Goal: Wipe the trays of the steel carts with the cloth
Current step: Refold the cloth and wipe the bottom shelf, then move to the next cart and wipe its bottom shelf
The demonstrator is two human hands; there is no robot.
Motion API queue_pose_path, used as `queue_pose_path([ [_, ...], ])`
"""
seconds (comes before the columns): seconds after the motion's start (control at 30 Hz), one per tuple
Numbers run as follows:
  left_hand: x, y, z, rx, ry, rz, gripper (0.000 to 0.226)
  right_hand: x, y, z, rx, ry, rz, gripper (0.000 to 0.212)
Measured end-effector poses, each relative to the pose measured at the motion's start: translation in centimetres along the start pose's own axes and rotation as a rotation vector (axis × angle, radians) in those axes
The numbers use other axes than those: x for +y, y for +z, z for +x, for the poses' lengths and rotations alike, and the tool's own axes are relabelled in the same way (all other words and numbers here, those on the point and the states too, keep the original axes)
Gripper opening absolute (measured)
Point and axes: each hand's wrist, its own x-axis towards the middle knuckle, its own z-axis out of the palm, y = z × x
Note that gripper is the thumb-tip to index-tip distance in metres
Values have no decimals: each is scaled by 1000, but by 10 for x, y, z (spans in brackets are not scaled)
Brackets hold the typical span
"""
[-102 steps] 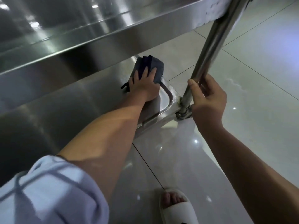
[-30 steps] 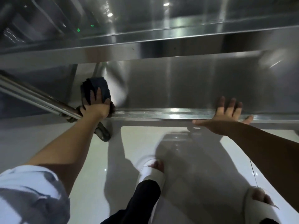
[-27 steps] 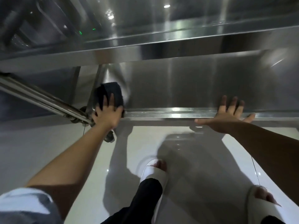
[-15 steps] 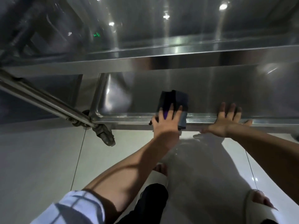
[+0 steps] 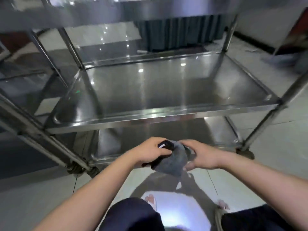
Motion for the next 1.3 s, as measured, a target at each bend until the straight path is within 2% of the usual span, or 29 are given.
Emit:
queue_pose_path([
  [0.1,70,-15,-51,-62,154,-57,12,-34,-9,-73,230,-40,183,44],
  [0.23,141,-12,-103,104,279,-106,18,-67,-18,-146,466,-63,343,12],
  [0.3,165,-2,-119,176,337,-115,16,-76,-21,-172,580,-69,384,8],
  [0.43,184,17,-127,153,361,-253,21,-66,-34,-192,702,-39,441,8],
  [0.53,178,29,-109,124,349,-298,30,-41,-53,-183,637,-40,431,8],
  [0.63,168,36,-69,132,354,-237,24,-5,-71,-155,520,-52,411,9],
  [0.77,164,36,-5,61,316,-267,20,36,-99,-114,323,-26,455,28],
  [0.87,178,31,17,7,243,-228,21,40,-127,-104,123,-11,498,10],
  [0.93,198,22,16,0,194,-234,23,33,-138,-109,121,6,496,17],
  [1.07,276,4,-11,6,114,-178,36,3,-172,-154,238,22,638,34],
  [1.23,431,-40,-63,57,93,-230,30,-78,-292,-248,175,-34,739,11],
  [1.3,497,-60,-81,88,99,-246,29,-108,-344,-286,222,-61,714,7],
])
